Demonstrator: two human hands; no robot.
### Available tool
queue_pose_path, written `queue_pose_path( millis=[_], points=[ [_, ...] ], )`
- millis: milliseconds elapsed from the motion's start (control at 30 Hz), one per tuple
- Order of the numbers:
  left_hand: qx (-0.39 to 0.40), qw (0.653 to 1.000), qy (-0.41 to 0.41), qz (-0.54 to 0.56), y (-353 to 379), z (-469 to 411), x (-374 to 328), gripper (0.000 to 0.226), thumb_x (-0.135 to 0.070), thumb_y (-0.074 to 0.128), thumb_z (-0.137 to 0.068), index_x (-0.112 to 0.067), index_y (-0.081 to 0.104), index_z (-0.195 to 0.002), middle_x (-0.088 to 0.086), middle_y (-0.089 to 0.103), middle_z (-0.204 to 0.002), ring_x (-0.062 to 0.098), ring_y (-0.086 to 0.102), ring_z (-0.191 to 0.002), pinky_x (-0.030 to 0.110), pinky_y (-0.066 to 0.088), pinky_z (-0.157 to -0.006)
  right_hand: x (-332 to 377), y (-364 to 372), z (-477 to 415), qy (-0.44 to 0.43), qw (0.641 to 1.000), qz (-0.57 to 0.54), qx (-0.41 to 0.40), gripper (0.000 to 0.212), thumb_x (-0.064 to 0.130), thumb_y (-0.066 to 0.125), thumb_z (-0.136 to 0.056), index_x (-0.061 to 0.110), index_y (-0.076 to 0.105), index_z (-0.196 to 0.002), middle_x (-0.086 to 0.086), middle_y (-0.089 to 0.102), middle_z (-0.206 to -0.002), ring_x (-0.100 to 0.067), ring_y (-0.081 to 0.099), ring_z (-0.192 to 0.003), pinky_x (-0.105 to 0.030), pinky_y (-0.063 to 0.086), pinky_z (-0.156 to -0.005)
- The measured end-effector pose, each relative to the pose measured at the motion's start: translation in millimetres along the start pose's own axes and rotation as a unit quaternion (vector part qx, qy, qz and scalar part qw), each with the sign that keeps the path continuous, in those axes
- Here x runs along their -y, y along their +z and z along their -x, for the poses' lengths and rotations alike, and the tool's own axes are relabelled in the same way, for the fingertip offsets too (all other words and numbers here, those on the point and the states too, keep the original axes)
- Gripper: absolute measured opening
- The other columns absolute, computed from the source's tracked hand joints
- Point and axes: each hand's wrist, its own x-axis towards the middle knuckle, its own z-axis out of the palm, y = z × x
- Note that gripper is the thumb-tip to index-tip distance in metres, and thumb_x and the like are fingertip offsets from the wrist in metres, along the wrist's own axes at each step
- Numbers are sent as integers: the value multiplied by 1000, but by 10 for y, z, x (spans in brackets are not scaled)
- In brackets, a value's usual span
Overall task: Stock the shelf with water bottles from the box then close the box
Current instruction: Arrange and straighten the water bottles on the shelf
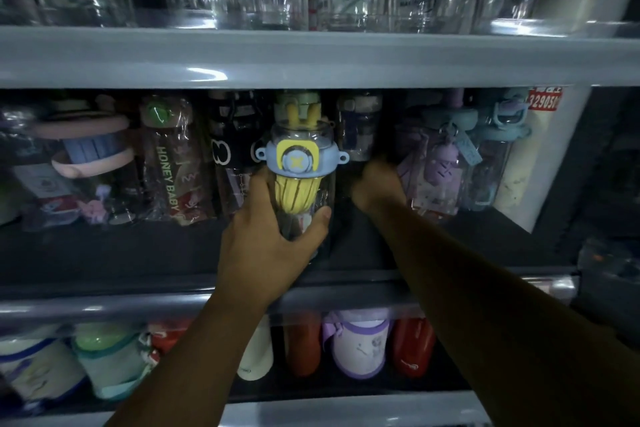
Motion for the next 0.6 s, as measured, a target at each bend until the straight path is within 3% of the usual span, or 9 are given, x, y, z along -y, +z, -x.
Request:
queue_pose_path(
  millis=[33,67,133,167,233,367,600],
  points=[
    [0,1000,-1,2,1,1,-1,71,-74,62,-73,-35,44,-130,-25,63,-102,3,64,-93,41,58,-83,1,15,15,1,1000,26,-3,48,33,54,-96,-2,56,-129,-22,59,-126,-36,60,-116,-40,52,-95],
    [1,1000,-2,3,1,2,-2,70,-73,63,-74,-34,44,-130,-25,63,-102,3,64,-93,41,58,-84,-2,31,20,6,1000,26,-9,70,55,48,-93,-1,50,-135,-22,56,-130,-37,59,-119,-42,52,-96],
    [3,1000,-5,3,0,-1,-3,70,-72,64,-74,-33,46,-129,-25,63,-102,5,65,-93,43,58,-84,-40,104,-20,10,999,-8,-39,122,98,20,-69,5,41,-146,-20,54,-136,-37,58,-120,-48,53,-97],
    [2,1000,-5,5,0,0,-4,71,-74,63,-73,-33,46,-129,-24,63,-104,7,65,-94,43,58,-84,-95,173,-76,9,999,-30,-44,131,103,17,-59,8,40,-147,-18,55,-137,-37,59,-120,-51,53,-97],
    [0,1000,-1,6,0,1,-8,73,-76,60,-71,-34,46,-130,-23,64,-106,9,66,-97,44,58,-85,-73,147,-50,14,996,-75,-52,124,98,26,-61,10,39,-148,-15,58,-136,-35,60,-120,-51,53,-98],
    [0,1000,-1,1,0,3,0,74,-75,60,-72,-33,46,-131,-23,64,-102,6,65,-92,40,58,-82,16,11,81,26,993,-95,-59,94,76,48,-87,1,38,-143,-17,62,-127,-35,63,-115,-49,54,-95],
    [2,1000,-2,2,3,-5,9,74,-67,67,-77,-29,46,-137,-23,63,-100,4,63,-89,34,55,-79,50,47,112,15,996,-45,-70,108,84,42,-83,-2,31,-147,-23,54,-136,-37,59,-119,-47,54,-94]
  ],
)
